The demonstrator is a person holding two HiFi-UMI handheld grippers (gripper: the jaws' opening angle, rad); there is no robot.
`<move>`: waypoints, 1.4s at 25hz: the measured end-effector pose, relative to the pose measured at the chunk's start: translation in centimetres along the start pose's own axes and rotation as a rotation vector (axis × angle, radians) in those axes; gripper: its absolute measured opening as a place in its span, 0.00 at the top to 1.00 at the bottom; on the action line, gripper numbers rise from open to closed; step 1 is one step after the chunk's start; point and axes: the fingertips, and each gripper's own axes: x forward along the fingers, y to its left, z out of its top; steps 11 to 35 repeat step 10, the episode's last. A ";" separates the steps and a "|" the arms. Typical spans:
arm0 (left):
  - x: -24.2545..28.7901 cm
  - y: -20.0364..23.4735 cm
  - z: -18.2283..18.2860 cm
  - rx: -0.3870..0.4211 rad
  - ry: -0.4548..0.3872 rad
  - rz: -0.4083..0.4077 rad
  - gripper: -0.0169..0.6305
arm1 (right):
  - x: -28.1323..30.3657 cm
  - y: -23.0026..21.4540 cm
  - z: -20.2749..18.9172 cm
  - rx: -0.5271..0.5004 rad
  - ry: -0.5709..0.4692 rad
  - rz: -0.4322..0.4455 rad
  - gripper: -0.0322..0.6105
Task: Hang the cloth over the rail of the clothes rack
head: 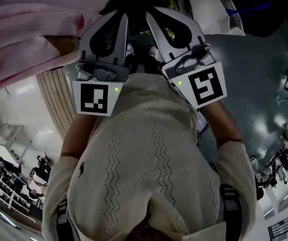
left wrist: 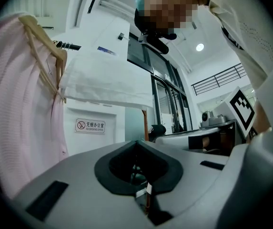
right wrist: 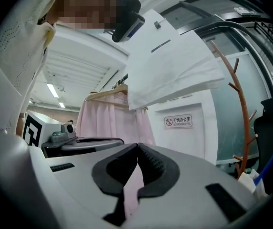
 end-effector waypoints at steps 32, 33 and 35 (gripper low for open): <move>-0.8 -0.3 1.4 -0.003 -0.006 -0.008 0.95 | -0.3 1.3 1.2 0.000 0.007 0.003 0.92; -0.8 -0.3 1.4 -0.003 -0.006 -0.008 0.95 | -0.3 1.3 1.2 0.000 0.007 0.003 0.92; -0.8 -0.3 1.4 -0.003 -0.006 -0.008 0.95 | -0.3 1.3 1.2 0.000 0.007 0.003 0.92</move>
